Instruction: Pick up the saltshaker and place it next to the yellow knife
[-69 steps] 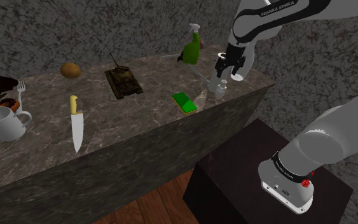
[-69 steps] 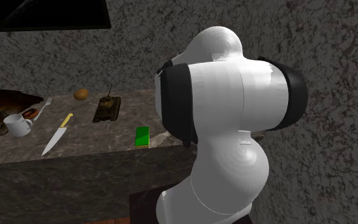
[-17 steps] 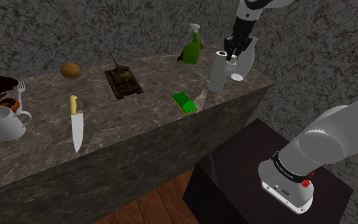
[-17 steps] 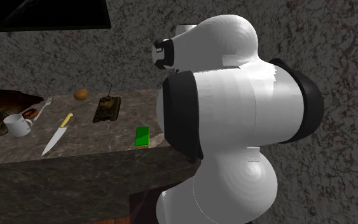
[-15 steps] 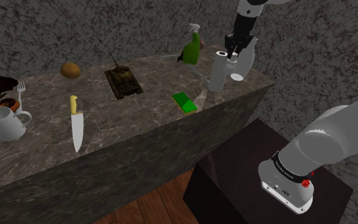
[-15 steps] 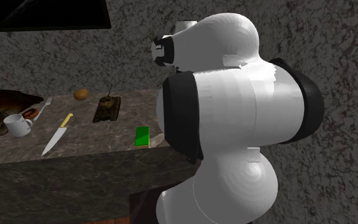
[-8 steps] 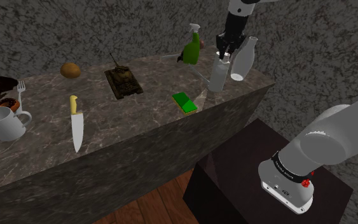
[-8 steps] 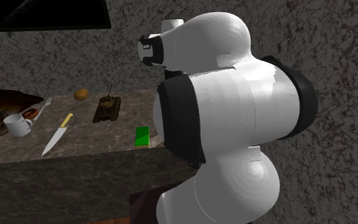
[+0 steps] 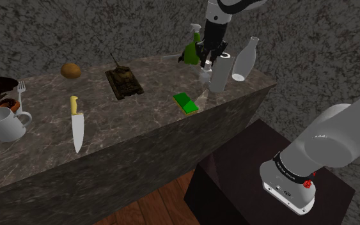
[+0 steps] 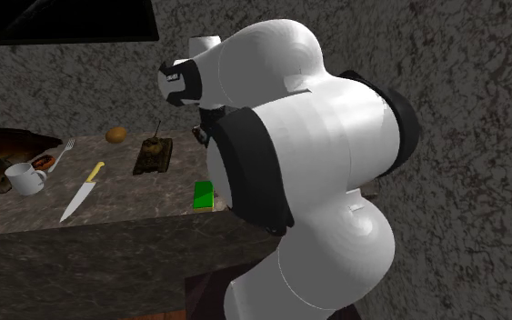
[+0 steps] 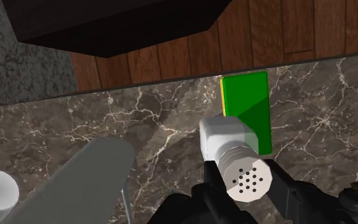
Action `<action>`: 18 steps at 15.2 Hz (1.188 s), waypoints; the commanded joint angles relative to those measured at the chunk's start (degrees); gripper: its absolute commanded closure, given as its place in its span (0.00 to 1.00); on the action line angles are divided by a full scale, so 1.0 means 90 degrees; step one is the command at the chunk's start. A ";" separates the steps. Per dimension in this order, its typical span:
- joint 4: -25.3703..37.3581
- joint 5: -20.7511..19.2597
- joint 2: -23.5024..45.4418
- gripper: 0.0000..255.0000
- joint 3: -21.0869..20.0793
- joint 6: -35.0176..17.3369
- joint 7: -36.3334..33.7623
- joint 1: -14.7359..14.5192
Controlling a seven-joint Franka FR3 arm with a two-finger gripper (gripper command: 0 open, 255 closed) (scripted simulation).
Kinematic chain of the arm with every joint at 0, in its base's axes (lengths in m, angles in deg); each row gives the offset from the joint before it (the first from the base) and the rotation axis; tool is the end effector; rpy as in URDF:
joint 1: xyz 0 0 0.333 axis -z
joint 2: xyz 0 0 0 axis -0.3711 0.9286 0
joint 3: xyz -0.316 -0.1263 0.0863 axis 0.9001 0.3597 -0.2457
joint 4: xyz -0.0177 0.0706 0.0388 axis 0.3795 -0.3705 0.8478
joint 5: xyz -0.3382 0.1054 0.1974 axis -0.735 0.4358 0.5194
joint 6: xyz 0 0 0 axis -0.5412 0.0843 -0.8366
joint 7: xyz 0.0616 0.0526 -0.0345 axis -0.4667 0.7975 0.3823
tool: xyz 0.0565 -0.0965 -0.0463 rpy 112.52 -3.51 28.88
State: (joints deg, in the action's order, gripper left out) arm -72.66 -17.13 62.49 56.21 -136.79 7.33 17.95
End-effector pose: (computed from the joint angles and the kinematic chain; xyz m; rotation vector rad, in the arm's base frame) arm 0.4815 0.0781 0.5121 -3.1118 0.3742 0.0206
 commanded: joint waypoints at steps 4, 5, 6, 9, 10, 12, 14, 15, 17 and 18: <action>0.0438 0.0040 0.0526 1.00 -0.0460 -0.0103 -0.0758 -0.0301; 0.0531 0.0036 0.0636 1.00 -0.0548 -0.0123 -0.0910 -0.0362; 0.0632 0.0027 0.0753 1.00 -0.0633 -0.0141 -0.1062 -0.0425; 0.0979 -0.0029 0.1135 1.00 -0.0878 -0.0179 -0.1521 -0.0614; 0.1110 -0.0058 0.1274 1.00 -0.0954 -0.0186 -0.1674 -0.0680; 0.1395 -0.0131 0.1567 1.00 -0.1097 -0.0189 -0.1981 -0.0816; 0.1714 -0.0223 0.1881 1.00 -0.1229 -0.0177 -0.2286 -0.0959; 0.1886 -0.0276 0.2046 1.00 -0.1288 -0.0164 -0.2438 -0.1035; 0.2257 -0.0393 0.2392 1.00 -0.1395 -0.0123 -0.2737 -0.1197; 0.2457 -0.0457 0.2573 1.00 -0.1440 -0.0094 -0.2883 -0.1285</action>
State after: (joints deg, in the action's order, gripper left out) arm -52.61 -20.72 84.19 43.87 -138.32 -16.85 7.36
